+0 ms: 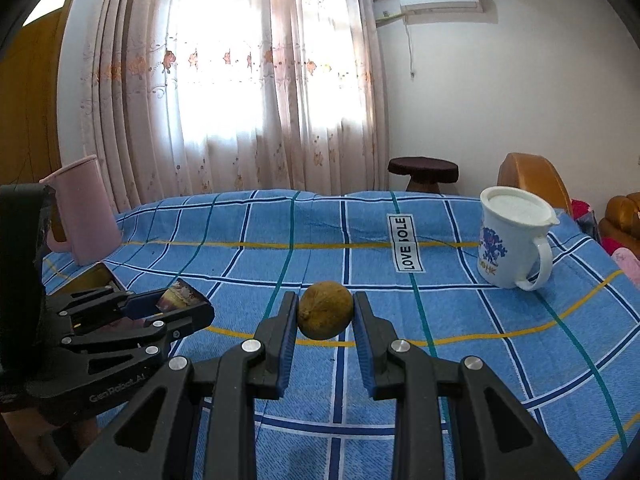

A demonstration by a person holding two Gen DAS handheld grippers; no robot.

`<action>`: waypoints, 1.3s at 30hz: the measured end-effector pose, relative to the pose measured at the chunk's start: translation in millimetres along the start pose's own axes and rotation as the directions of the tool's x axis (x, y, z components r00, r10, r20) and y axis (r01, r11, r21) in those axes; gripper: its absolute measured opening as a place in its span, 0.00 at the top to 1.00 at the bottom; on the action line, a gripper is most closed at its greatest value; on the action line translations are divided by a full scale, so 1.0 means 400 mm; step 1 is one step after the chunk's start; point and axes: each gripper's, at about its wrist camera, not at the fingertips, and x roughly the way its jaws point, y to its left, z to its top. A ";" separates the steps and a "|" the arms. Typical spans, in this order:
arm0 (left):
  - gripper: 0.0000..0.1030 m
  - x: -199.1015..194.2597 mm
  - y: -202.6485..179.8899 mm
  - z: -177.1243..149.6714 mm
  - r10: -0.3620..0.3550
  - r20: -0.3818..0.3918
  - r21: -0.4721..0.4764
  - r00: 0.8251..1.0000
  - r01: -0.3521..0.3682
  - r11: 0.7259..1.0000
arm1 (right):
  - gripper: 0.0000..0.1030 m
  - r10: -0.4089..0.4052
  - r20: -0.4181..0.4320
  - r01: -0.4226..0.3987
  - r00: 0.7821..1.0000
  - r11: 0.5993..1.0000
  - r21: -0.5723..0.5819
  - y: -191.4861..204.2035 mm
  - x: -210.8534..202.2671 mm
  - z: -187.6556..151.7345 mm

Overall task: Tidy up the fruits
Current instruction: 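Carry the jar and lime over the tin box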

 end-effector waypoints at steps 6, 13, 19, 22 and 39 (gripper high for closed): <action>0.65 -0.017 0.002 -0.004 0.006 0.034 -0.006 0.999 -0.005 1.000 | 0.72 -0.002 0.025 0.003 1.000 1.000 -0.014 0.005 -0.009 0.000; 0.65 -0.040 0.002 -0.009 0.013 0.075 -0.008 0.997 -0.012 1.000 | 0.72 -0.003 0.054 0.005 0.999 1.000 -0.028 0.011 -0.022 -0.002; 0.65 -0.058 0.004 -0.013 0.014 0.104 -0.017 0.994 -0.012 1.000 | 0.72 -0.004 0.082 0.008 0.997 0.999 -0.044 0.018 -0.033 -0.005; 0.65 -0.067 0.003 -0.015 0.016 0.121 -0.016 0.992 -0.015 1.000 | 0.72 -0.005 0.092 0.010 0.996 0.999 -0.048 0.022 -0.037 -0.005; 0.65 -0.122 -0.007 -0.031 0.044 0.220 -0.002 0.975 -0.045 0.999 | 0.72 0.003 0.157 0.009 0.988 0.997 -0.073 0.034 -0.084 -0.023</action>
